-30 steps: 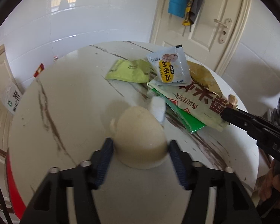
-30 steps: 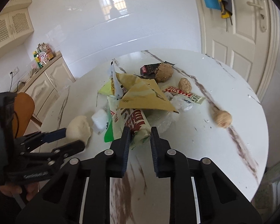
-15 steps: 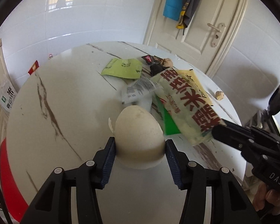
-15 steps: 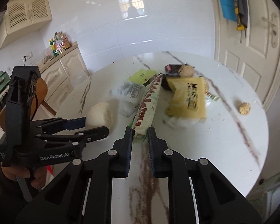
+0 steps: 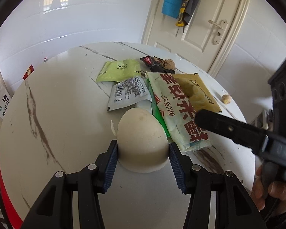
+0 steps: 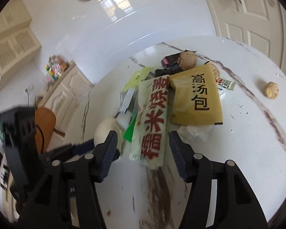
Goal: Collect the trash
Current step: 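Grasp the long printed snack bag with the right tool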
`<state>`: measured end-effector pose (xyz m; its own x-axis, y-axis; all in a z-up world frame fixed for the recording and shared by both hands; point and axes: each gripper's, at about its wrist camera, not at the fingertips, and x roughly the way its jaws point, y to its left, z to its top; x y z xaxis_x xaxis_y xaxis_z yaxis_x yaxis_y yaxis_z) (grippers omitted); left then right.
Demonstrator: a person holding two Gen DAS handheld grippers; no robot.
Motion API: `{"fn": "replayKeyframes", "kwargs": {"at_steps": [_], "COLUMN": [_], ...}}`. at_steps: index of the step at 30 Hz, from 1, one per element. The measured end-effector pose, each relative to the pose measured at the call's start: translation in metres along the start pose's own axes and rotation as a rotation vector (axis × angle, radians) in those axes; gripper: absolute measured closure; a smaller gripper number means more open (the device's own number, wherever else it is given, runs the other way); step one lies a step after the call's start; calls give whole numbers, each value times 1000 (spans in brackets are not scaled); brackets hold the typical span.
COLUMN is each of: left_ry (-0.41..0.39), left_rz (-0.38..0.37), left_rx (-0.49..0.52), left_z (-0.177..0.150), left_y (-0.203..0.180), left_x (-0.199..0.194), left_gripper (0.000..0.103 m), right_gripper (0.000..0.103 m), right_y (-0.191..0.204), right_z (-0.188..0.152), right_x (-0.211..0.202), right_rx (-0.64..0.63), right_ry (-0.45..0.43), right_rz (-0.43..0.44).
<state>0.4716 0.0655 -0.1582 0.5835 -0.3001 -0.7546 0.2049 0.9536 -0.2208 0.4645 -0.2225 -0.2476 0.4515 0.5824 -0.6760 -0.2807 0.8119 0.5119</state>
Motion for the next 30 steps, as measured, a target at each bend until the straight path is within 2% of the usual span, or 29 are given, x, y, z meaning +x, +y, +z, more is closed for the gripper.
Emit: {"fn": "replayKeyframes", "kwargs": {"at_steps": [7, 10, 11, 12, 13, 16, 17, 18, 20, 25, 30], "left_ry": [-5, -10, -13, -17, -19, -28, -29, -31, -37, -44, -26], "left_rz": [3, 1, 3, 6, 3, -22, -25, -25, -23, -36, -53], "left_rx": [11, 11, 5, -2, -8, -44, -52, -57, -61, -34, -9], "left_z": [1, 0, -1, -1, -1, -3, -5, -6, -7, -10, -20], "left_y": [-2, -2, 0, 1, 1, 7, 8, 9, 7, -6, -20], "left_x": [3, 4, 3, 3, 2, 0, -2, -3, -7, -16, -14], "left_gripper": [54, 54, 54, 54, 54, 54, 55, 55, 55, 55, 54], "right_gripper": [49, 50, 57, 68, 68, 74, 80, 82, 84, 85, 85], "right_y": [-6, 2, 6, 10, 13, 14, 14, 14, 17, 32, 35], "right_z": [17, 22, 23, 23, 24, 22, 20, 18, 15, 4, -9], "right_x": [35, 43, 45, 47, 49, 42, 38, 32, 18, -2, -21], "right_rx": [12, -41, -63, -88, -118, -146, -146, -142, -141, -179, -182], "right_ry": [36, 46, 54, 64, 75, 63, 53, 41, 14, 20, 33], "right_rz": [-36, -72, -93, -122, -156, -138, -129, -114, -74, -28, -27]}}
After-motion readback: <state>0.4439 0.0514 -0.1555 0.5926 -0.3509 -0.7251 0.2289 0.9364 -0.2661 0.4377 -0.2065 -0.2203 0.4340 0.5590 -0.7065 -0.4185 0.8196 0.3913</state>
